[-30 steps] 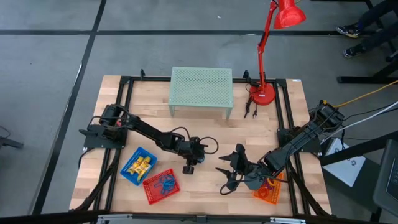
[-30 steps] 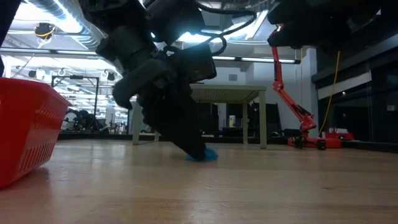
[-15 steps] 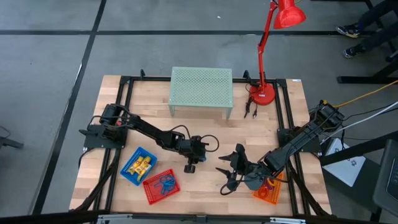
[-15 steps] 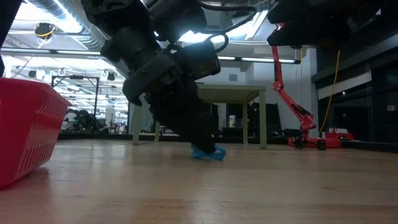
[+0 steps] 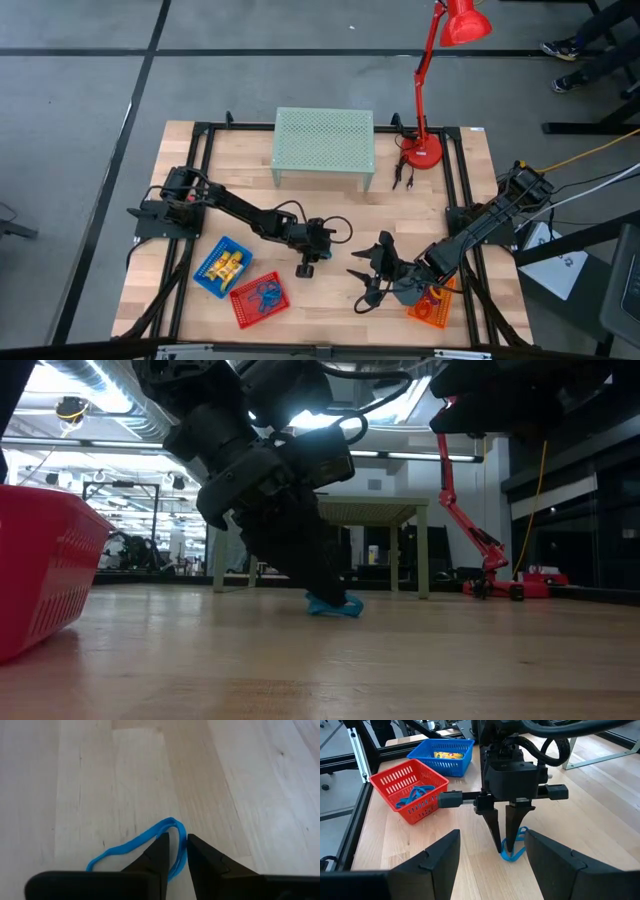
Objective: Pick & Place Office Desk Supplies
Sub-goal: Put the blue rubber band into the red bin
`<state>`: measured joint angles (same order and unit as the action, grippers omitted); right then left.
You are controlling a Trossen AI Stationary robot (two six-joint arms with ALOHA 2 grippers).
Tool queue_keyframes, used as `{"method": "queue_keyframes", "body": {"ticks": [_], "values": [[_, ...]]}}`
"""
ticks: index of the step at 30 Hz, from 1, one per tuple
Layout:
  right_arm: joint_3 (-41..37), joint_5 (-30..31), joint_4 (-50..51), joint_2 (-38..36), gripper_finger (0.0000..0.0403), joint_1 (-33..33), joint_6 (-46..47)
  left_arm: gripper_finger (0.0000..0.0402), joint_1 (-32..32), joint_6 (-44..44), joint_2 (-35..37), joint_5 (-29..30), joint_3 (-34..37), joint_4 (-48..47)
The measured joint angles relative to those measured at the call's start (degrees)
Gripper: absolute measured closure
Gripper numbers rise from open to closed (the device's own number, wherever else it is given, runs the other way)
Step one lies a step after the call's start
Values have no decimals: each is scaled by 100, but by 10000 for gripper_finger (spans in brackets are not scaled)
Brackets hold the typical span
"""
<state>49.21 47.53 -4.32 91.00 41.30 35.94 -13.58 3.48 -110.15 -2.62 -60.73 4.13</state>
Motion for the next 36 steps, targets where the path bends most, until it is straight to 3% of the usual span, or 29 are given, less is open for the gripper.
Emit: {"method": "queue_keyframes", "body": {"ticks": [14,22,28,30,36], "values": [[0,-2,0,0,178,1,-17,397,7,-331,180,-214,-2,153],[0,-17,-15,0,178,1,-24,398,27,-814,863,954,-24,-174],[0,-42,-20,0,178,0,-39,399,13,-794,1473,1320,-22,-892],[0,-42,-24,0,178,1,-39,399,-46,-632,1620,1252,-22,-1070],[0,-42,-42,0,178,1,-43,399,-649,304,1951,306,-22,-1950]]}}
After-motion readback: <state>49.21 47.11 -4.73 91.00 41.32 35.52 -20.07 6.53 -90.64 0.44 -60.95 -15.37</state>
